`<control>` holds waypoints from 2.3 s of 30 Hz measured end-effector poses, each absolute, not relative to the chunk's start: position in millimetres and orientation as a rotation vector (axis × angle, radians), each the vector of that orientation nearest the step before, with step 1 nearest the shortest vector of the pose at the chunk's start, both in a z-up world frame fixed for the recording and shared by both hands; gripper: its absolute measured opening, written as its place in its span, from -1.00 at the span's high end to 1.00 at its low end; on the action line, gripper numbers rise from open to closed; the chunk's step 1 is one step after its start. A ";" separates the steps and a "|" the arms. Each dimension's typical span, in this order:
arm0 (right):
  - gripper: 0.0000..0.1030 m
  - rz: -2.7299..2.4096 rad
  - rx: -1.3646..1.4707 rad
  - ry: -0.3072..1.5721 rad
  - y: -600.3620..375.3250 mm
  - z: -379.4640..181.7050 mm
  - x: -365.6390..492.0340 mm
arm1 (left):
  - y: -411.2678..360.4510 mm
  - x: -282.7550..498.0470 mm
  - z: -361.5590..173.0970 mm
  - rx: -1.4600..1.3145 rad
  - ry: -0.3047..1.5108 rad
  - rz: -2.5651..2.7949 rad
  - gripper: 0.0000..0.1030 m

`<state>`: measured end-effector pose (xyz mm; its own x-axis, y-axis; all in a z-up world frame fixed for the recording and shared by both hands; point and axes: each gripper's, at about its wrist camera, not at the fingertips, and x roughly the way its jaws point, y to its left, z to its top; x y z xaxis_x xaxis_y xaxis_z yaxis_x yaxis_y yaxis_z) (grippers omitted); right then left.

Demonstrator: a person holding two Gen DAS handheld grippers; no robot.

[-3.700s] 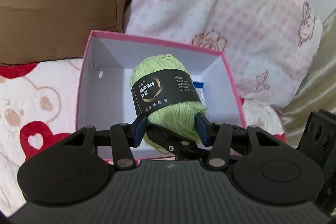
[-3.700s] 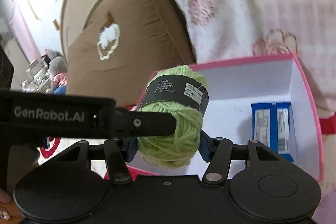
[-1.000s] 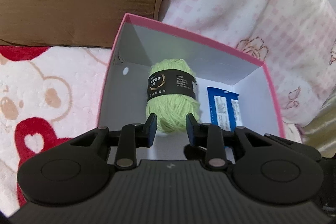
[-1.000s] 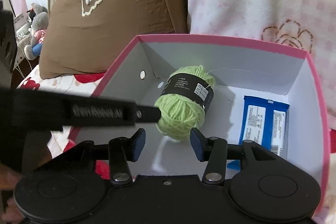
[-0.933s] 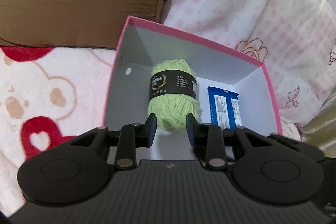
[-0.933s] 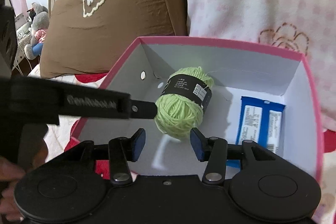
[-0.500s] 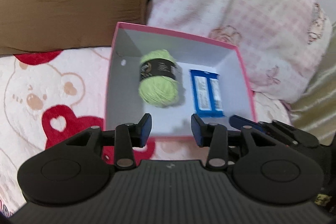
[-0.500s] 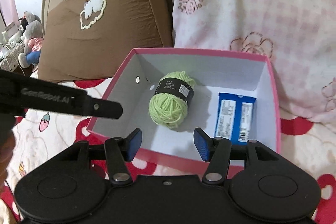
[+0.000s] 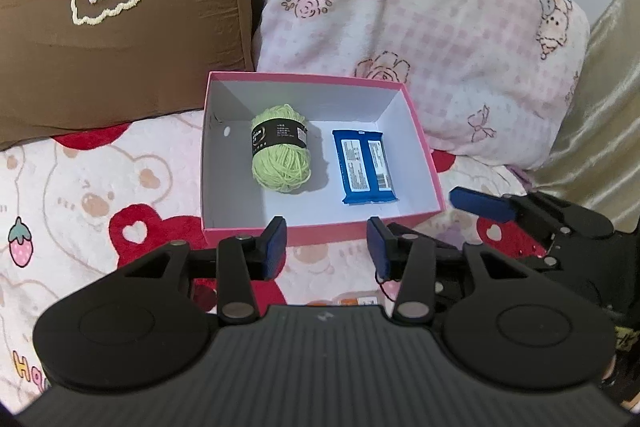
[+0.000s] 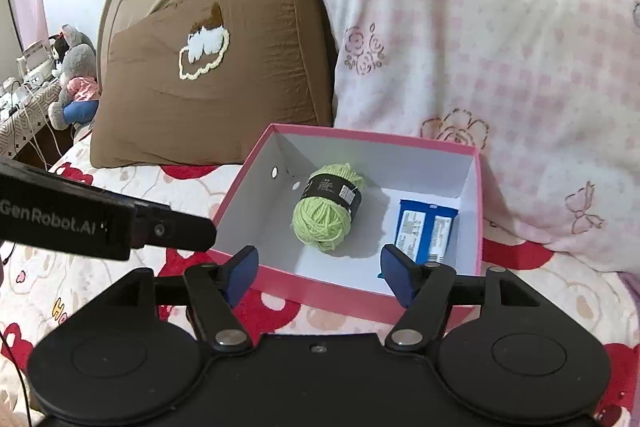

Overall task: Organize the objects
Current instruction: 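Withdraw the left tool from the box toward the clear plastic box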

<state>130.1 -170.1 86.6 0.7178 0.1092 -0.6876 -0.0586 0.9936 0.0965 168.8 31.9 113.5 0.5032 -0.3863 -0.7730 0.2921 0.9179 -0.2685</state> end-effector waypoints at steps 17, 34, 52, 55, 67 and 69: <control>-0.82 0.168 -0.067 0.757 -163.4 92.9 51.0 | 51.2 124.6 106.2 -0.113 1.041 -0.484 -0.63; -0.83 0.318 -0.317 0.859 -142.8 61.7 5.8 | 45.1 89.8 65.1 -0.030 1.053 -0.505 -0.88; -0.82 0.461 -0.633 0.831 -135.6 -12.1 5.5 | 1.2 66.0 -19.0 -0.083 1.113 -0.584 -0.84; -0.82 0.490 -0.651 0.819 -143.1 -17.5 3.1 | -1.4 64.1 -27.9 -0.116 1.104 -0.589 -0.84; -0.81 0.564 -0.721 0.788 -160.4 -47.1 7.7 | -7.3 71.3 -66.6 -0.240 1.117 -0.564 -0.73; -0.81 0.579 -0.701 0.792 -164.9 -51.2 15.3 | -8.8 73.7 -69.6 -0.254 1.105 -0.563 -0.71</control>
